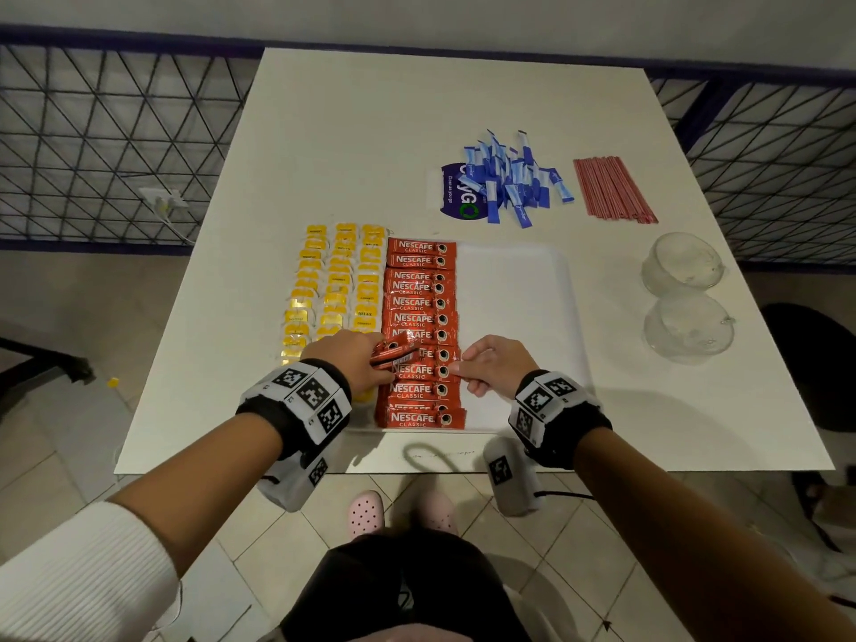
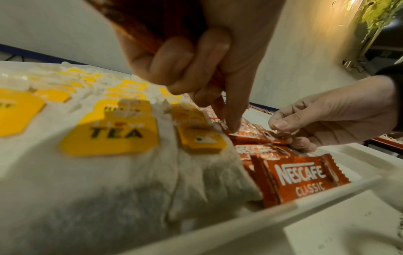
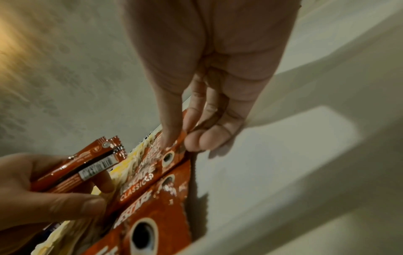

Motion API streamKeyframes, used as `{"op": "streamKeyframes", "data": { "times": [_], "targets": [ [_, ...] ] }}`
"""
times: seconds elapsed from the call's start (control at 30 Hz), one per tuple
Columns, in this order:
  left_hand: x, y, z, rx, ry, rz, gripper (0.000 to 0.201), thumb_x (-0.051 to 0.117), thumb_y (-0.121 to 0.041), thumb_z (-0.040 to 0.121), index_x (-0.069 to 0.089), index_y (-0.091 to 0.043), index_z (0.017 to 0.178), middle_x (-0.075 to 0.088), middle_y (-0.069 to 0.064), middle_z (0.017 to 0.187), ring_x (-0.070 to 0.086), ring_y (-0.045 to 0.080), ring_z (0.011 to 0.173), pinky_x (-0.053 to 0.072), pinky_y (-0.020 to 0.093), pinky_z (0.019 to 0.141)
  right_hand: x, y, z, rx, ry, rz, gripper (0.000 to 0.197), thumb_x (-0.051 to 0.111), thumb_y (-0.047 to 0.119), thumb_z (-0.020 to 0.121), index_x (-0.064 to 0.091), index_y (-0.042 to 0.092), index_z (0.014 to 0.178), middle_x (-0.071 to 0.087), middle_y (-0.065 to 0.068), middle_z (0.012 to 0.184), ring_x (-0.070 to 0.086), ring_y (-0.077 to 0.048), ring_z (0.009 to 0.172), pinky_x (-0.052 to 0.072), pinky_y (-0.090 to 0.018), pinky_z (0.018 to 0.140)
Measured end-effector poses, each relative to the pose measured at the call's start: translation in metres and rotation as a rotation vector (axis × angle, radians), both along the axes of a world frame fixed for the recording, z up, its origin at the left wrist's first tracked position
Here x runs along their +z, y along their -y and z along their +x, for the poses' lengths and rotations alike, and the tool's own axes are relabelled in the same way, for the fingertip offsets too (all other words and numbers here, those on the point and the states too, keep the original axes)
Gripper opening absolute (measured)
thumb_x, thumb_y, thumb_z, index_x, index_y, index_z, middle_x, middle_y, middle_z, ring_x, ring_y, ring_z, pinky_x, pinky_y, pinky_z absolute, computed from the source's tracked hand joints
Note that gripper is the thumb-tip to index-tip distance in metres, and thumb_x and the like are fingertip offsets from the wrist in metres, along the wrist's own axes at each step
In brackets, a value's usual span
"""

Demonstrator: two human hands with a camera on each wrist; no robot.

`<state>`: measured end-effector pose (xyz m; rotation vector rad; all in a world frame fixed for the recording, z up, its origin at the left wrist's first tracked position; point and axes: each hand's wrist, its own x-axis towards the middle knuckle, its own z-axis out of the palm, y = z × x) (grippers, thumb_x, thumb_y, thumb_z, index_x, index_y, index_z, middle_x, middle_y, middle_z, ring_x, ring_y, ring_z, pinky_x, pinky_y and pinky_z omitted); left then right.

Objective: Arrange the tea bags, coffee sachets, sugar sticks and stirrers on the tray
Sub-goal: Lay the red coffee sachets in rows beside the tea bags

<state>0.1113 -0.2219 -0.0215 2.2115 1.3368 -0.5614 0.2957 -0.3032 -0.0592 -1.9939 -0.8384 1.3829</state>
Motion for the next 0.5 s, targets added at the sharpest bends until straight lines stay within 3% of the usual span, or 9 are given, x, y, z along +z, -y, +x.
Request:
{"op": "streamKeyframes", "data": {
  "times": [0.13, 0.27, 0.3, 0.37, 0.4, 0.43, 0.5],
  "targets": [
    [0.003, -0.004, -0.003, 0.087, 0.121, -0.069, 0.039, 0.061, -0.044, 0.085, 0.053, -0.021, 0.116, 0.062, -0.001, 0.102, 0.058, 0.018, 0.094, 0.048, 0.030, 0.084, 0.011, 0.000, 0.005, -0.042, -0.005, 0.032, 0.022, 0.075, 0.022, 0.077, 0.056, 0.012, 0.081, 0.064, -0.006, 0.067, 0.056, -0.018, 0.060, 0.052, -0.034, 0.073],
    [0.011, -0.004, 0.001, 0.264, 0.394, -0.323, 0.033, 0.065, -0.037, 0.083, 0.056, -0.022, 0.111, 0.060, -0.008, 0.093, 0.058, 0.014, 0.083, 0.044, 0.022, 0.068, 0.038, -0.004, 0.001, -0.023, -0.108, 0.151, 0.019, 0.073, 0.022, 0.078, 0.058, 0.013, 0.087, 0.063, -0.006, 0.070, 0.057, -0.016, 0.061, 0.052, -0.028, 0.068],
    [0.013, -0.004, 0.002, 0.288, 0.435, -0.405, 0.030, 0.066, -0.037, 0.083, 0.056, -0.022, 0.108, 0.063, -0.006, 0.092, 0.061, 0.017, 0.079, 0.047, 0.024, 0.065, 0.045, -0.006, -0.002, 0.020, -0.123, 0.162, 0.020, 0.072, 0.023, 0.078, 0.059, 0.014, 0.090, 0.062, -0.005, 0.071, 0.058, -0.015, 0.062, 0.052, -0.025, 0.067],
    [0.016, -0.005, 0.005, 0.283, 0.485, -0.535, 0.035, 0.069, -0.034, 0.081, 0.058, -0.016, 0.109, 0.069, 0.006, 0.095, 0.066, 0.030, 0.079, 0.054, 0.035, 0.070, 0.055, -0.010, -0.010, 0.111, -0.115, 0.150, 0.026, 0.071, 0.024, 0.079, 0.057, 0.014, 0.099, 0.061, -0.003, 0.072, 0.058, -0.014, 0.063, 0.052, -0.023, 0.065],
    [0.017, -0.005, 0.005, 0.264, 0.510, -0.570, 0.034, 0.069, -0.031, 0.082, 0.058, -0.013, 0.109, 0.069, 0.010, 0.093, 0.067, 0.028, 0.070, 0.055, 0.033, 0.066, 0.057, -0.013, -0.014, 0.145, -0.102, 0.139, 0.030, 0.070, 0.023, 0.080, 0.056, 0.012, 0.104, 0.061, -0.002, 0.072, 0.058, -0.014, 0.063, 0.052, -0.022, 0.064],
    [0.019, -0.005, 0.006, 0.235, 0.532, -0.584, 0.029, 0.067, -0.027, 0.084, 0.059, -0.011, 0.105, 0.068, 0.007, 0.084, 0.062, 0.019, 0.054, 0.051, 0.025, 0.055, 0.058, -0.015, -0.017, 0.167, -0.093, 0.133, 0.033, 0.069, 0.021, 0.081, 0.055, 0.009, 0.108, 0.061, -0.001, 0.071, 0.058, -0.013, 0.061, 0.052, -0.021, 0.062],
    [0.023, -0.003, 0.007, 0.216, 0.574, -0.599, 0.013, 0.065, -0.023, 0.086, 0.060, -0.014, 0.093, 0.062, -0.002, 0.066, 0.045, 0.006, 0.036, 0.039, 0.017, 0.041, 0.059, -0.018, -0.020, 0.175, -0.098, 0.137, 0.030, 0.067, 0.014, 0.083, 0.054, 0.003, 0.108, 0.061, -0.001, 0.067, 0.057, -0.011, 0.056, 0.051, -0.019, 0.058]
  ]
}}
